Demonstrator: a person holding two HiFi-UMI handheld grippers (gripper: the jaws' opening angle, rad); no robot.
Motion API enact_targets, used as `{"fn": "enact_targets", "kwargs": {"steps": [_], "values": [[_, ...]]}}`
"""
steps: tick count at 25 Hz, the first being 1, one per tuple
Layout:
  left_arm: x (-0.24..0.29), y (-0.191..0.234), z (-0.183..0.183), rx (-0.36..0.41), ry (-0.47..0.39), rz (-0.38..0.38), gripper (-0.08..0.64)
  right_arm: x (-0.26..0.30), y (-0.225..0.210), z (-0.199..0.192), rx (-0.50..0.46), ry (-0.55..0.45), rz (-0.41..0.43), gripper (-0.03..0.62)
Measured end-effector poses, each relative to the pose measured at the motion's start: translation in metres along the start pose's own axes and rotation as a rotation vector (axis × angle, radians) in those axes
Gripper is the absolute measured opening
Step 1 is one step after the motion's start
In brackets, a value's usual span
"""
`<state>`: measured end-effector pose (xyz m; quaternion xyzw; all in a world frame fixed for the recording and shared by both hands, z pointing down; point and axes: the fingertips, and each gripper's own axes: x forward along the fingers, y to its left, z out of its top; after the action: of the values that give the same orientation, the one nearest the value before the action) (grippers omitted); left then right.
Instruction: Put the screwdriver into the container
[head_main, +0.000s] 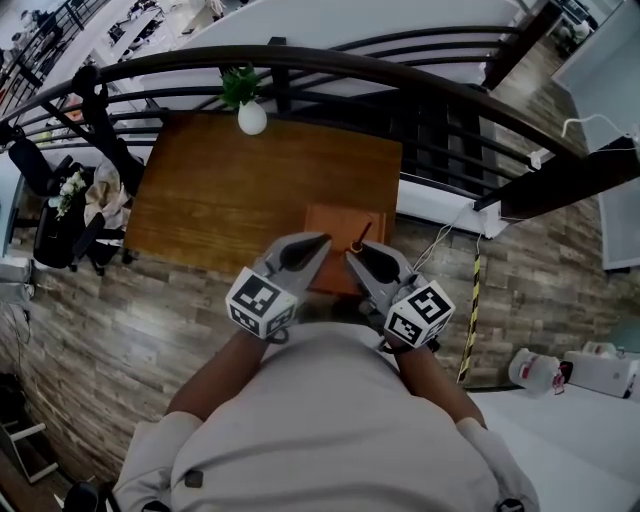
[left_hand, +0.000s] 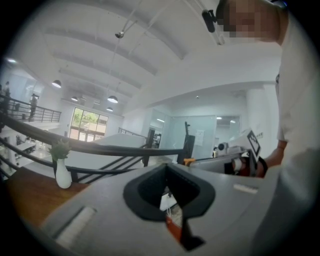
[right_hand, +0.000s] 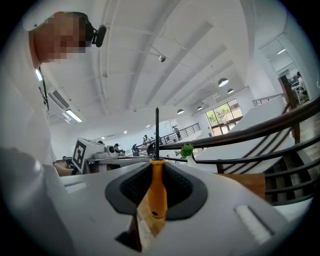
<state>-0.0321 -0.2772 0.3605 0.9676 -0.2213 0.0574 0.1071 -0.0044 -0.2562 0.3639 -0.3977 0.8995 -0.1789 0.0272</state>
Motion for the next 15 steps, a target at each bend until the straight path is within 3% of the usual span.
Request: {"fn": "enact_targets", "kwargs": {"steps": [8,15], "values": [[0.019,0.023,-0.005,0.019,0.029,0.027,0.003,0.008,-0.027,-0.001,-0.004,0.040,0.028,0.078],[0.038,0.043,-0.022,-0.039,0.056,0.044,0.003,0.021,-0.055,-0.013,0.006,0.097,0.053,0.078]]}}
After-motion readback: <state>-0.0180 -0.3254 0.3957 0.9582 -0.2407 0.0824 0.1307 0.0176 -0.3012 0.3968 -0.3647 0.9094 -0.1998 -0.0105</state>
